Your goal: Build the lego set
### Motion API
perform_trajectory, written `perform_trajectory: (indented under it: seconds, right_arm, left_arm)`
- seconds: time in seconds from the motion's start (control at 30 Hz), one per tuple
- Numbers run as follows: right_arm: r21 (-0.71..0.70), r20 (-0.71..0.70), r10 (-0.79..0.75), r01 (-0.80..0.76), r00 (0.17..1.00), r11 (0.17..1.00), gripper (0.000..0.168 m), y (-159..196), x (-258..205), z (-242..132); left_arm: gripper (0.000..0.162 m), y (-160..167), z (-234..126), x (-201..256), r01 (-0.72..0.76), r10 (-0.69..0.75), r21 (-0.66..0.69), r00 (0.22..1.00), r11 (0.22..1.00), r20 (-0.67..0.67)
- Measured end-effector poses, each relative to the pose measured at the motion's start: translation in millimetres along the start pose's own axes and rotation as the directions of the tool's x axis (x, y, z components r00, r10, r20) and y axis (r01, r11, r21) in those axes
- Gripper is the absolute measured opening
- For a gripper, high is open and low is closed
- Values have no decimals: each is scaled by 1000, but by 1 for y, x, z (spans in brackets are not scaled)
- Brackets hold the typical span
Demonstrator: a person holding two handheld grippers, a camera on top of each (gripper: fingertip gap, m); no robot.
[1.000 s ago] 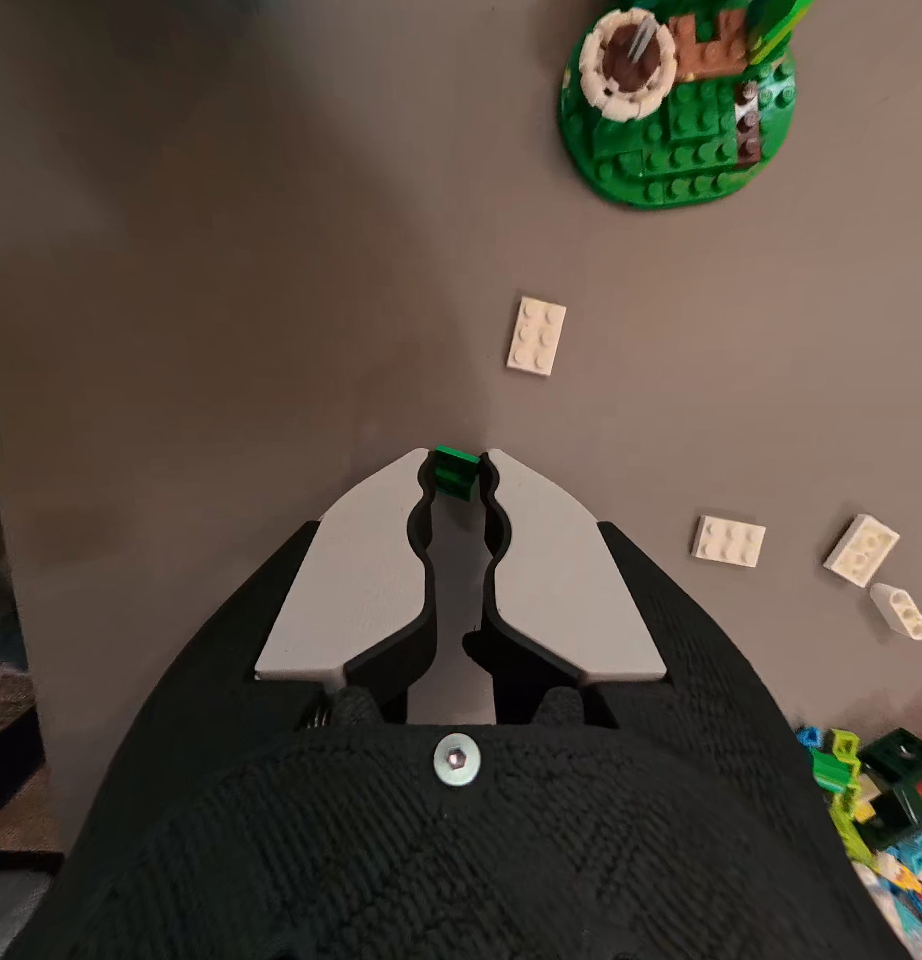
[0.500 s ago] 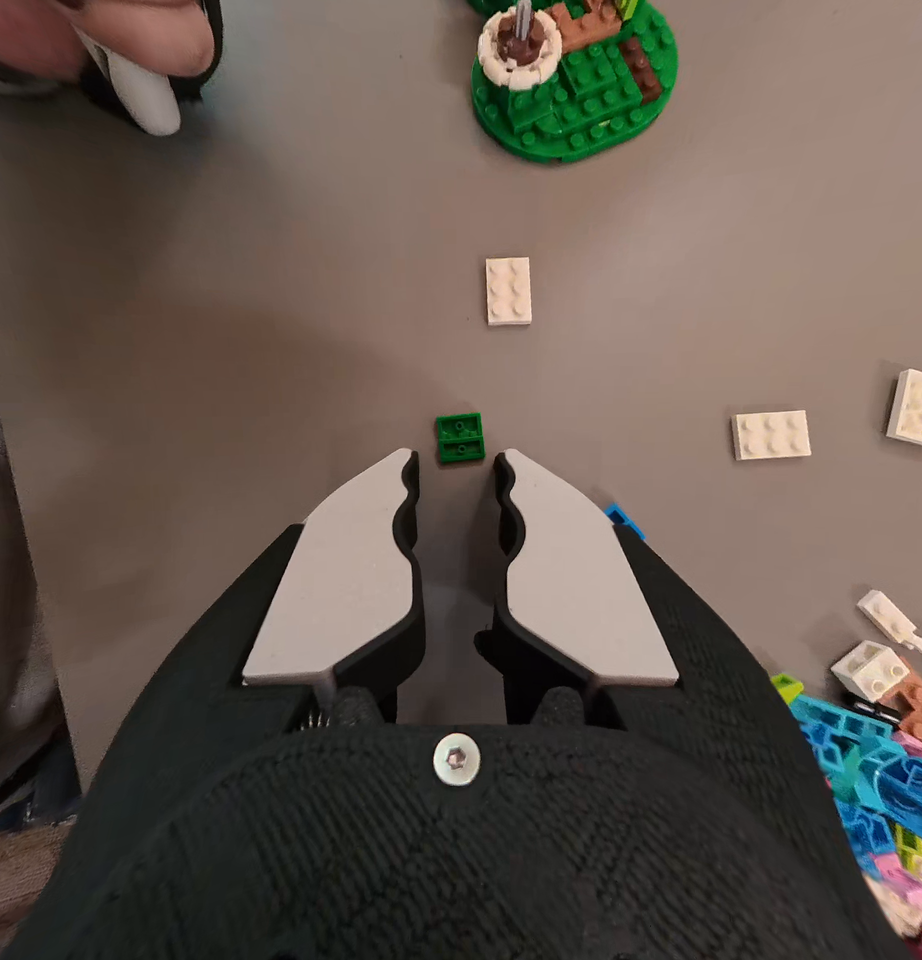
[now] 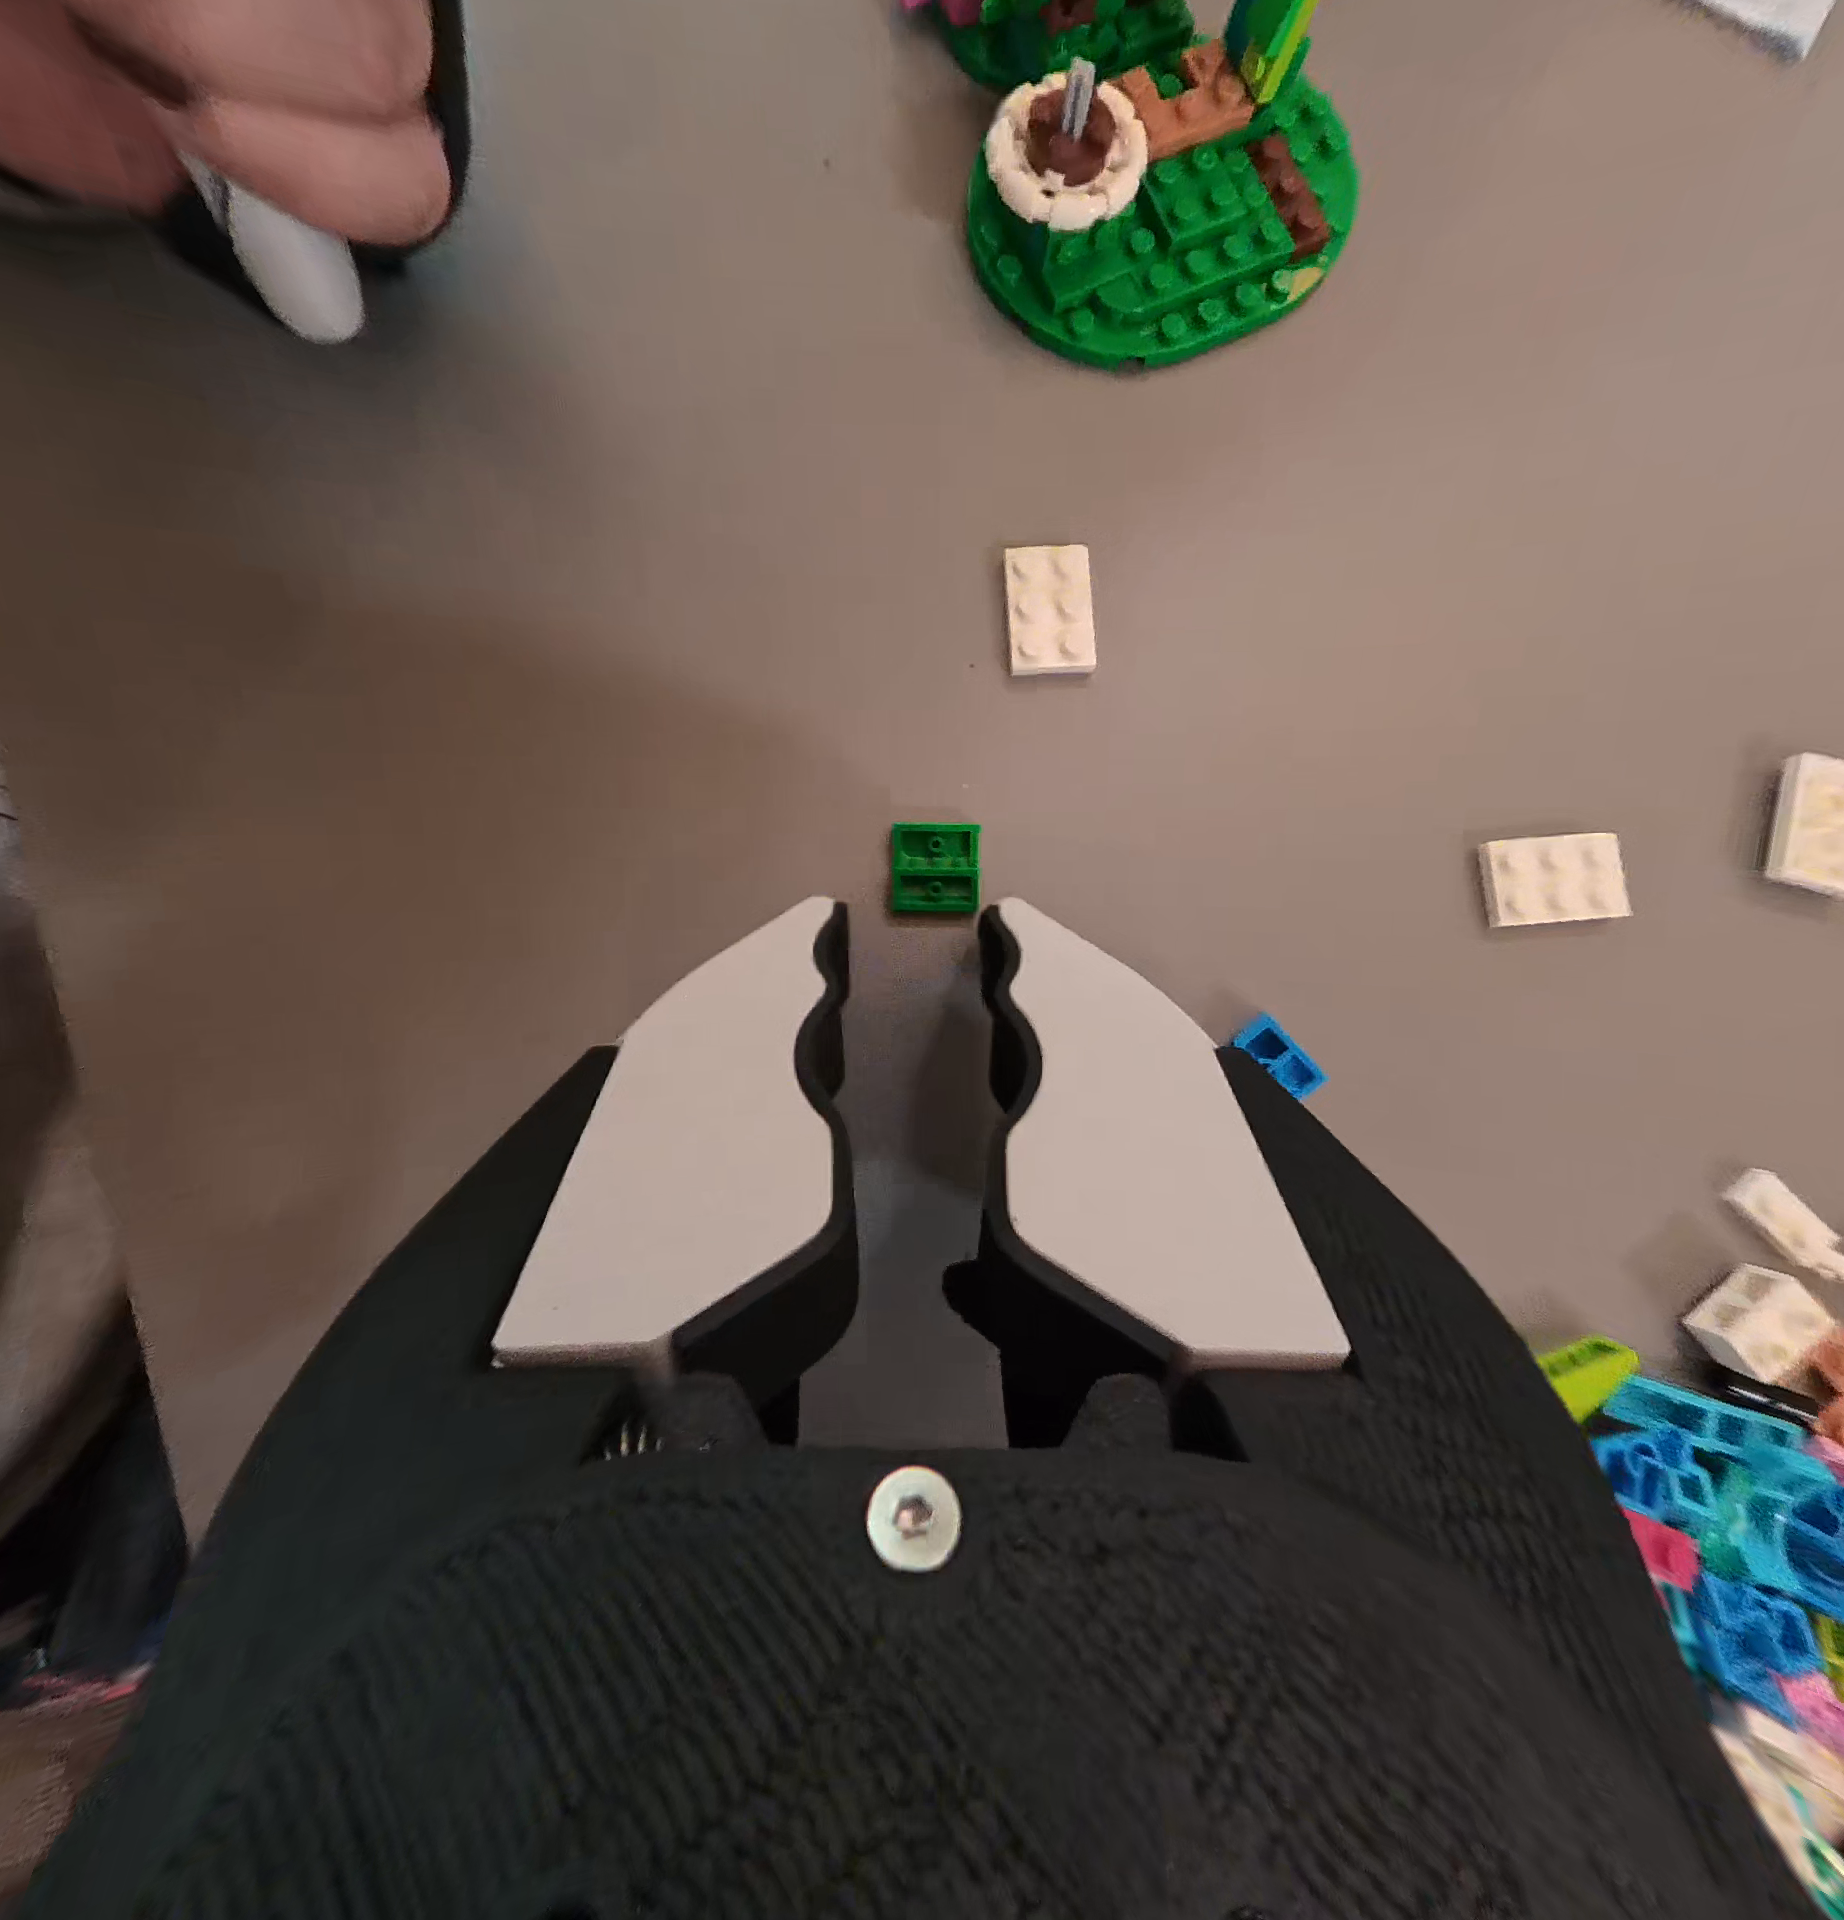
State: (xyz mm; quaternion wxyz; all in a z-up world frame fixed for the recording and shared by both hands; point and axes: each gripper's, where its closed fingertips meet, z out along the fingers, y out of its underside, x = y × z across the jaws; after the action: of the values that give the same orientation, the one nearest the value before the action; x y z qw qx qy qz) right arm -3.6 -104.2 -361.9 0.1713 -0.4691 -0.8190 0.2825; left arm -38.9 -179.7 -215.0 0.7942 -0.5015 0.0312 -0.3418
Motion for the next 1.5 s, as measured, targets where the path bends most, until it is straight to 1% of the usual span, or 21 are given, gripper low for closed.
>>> perform_trajectory:
  seconds: [0.03, 0.13, 0.3, 0.43, 0.5, 0.53, 0.57, 0.63, 0.7, 0.73, 0.77, 0.87, 0.93, 1.03, 1.17, 1.27, 1.3, 1.37, 1.4, 1.43, 1.5]
  right_arm:
    - [2, 10, 18, -18, 1000, 1000, 25, 1, 1, 2]
    - [30, 27, 48, -49, 998, 998, 24, -2, 3, 6]
    - [16, 12, 37, -38, 999, 999, 15, -2, 5, 7]
    - [55, -142, -145, 154, 979, 987, 15, -17, 12, 6]
    - [65, -297, -279, 311, 913, 948, 15, -30, 20, 0]
    - [30, -376, -384, 425, 843, 905, 15, -33, 23, -4]
    - [-31, -444, -513, 559, 735, 829, 15, -37, 23, -8]
    - [-254, -488, -752, 752, 443, 608, 14, -37, 23, -11]
    - [-515, -391, -905, 776, 166, 365, 14, -31, 33, -14]
    - [-597, -309, -949, 764, 64, 245, 14, -27, 38, -14]
    - [-648, -226, -974, 748, -6, 146, 14, -24, 41, -13]
    - [-708, -10, -984, 696, -178, -119, 14, -20, 47, -10]
    - [-694, 95, -962, 676, -255, -248, 14, -19, 44, -6]
    - [-618, 183, -930, 699, -318, -360, 14, -15, 29, 0]
    - [-513, 250, -883, 719, -398, -469, 14, -7, 8, 4]
    - [-489, 265, -871, 721, -414, -491, 15, -2, 1, 3]
    - [-490, 254, -884, 736, -392, -468, 15, -1, -1, 2]
    - [-520, 210, -940, 783, -270, -342, 14, -1, 1, -6]
    - [-551, 164, -972, 802, -167, -231, 12, -3, 4, -13]
    - [-576, 91, -995, 814, -28, -75, 10, -4, 9, -19]
    - [-532, -130, -936, 774, 327, 344, 6, -10, 10, -30]
  left_arm:
    - [15, 1, 0, 0, -2, 2, -4, 1000, 1000, 0]
    - [15, 3, 2, -1, -9, 9, -14, 1000, 1000, 2]
    - [16, 4, 3, -2, 11, -11, -15, 1000, 1000, 6]
    - [16, 6, 0, -12, 23, -20, -41, 998, 999, 55]
    - [15, 6, 0, -15, 28, -25, -40, 997, 999, 74]
    - [16, 5, -1, -16, 27, -25, -34, 996, 999, 83]
    - [16, 4, -2, -16, 25, -23, -30, 996, 999, 87]
    - [16, 2, -4, -17, 23, -20, -21, 995, 1000, 94]
    - [16, 1, -6, -16, 17, -15, -13, 995, 1000, 96]
    - [16, 0, -8, -16, 12, -10, -13, 995, 1000, 100]
    - [16, 0, -9, -16, 6, -4, -14, 995, 1000, 104]
    - [16, -4, -12, -16, -17, 18, -3, 993, 1000, 117]
    - [16, -3, -11, -16, -17, 17, -6, 993, 1000, 115]
    - [16, -2, -10, -14, -28, 29, -15, 994, 1000, 106]
    - [16, -2, -11, -12, -21, 22, -7, 995, 1000, 98]
    - [16, -3, -11, -12, -14, 14, 1, 995, 1000, 95]
    - [16, -3, -11, -12, -15, 15, 0, 995, 1000, 95]
    - [16, -3, -10, -11, -18, 19, -2, 996, 1000, 92]
    - [16, -3, -11, -11, -22, 22, 0, 995, 1000, 92]
    - [16, -4, -11, -11, -23, 23, 3, 995, 1000, 93]
    - [16, -6, -12, -11, -20, 19, 17, 995, 1000, 95]
